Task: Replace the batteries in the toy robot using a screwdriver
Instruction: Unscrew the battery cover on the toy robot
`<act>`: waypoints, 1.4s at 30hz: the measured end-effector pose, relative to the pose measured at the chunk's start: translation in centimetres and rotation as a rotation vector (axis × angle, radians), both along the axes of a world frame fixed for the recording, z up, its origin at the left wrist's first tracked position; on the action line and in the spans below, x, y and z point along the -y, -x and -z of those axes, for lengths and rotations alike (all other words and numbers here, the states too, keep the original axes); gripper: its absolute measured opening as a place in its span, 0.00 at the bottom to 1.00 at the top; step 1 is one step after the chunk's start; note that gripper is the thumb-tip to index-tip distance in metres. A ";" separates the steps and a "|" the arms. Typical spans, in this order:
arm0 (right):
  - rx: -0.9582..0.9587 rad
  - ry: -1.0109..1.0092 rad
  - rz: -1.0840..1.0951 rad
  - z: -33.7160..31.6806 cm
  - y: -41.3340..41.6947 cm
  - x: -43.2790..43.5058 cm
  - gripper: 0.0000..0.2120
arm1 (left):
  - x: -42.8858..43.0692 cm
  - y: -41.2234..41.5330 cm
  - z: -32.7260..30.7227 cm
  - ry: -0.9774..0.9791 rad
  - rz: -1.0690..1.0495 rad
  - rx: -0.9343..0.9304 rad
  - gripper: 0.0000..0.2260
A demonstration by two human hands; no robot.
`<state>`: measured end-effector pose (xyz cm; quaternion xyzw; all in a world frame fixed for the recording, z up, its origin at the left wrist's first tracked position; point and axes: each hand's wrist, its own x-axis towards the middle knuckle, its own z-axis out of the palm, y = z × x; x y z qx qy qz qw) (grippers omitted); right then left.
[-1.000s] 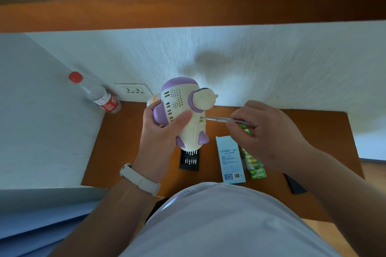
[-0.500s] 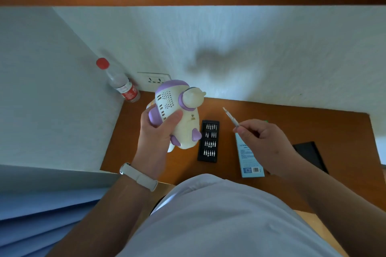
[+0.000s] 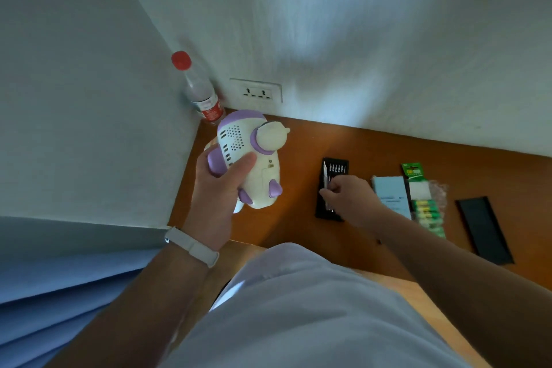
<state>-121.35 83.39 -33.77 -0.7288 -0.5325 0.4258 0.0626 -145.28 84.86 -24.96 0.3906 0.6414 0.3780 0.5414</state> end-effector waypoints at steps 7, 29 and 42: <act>0.200 0.098 -0.098 4.8 3.5 -2.3 0.14 | -0.3 3.5 0.2 -0.014 0.018 0.005 0.36; 0.319 -0.028 -0.109 4.2 5.6 -1.5 0.15 | 0.2 6.4 1.9 -0.077 0.090 0.143 0.35; -0.207 -0.558 0.091 -9.9 8.4 3.2 0.09 | 0.9 3.5 -0.3 -0.182 0.075 0.220 0.36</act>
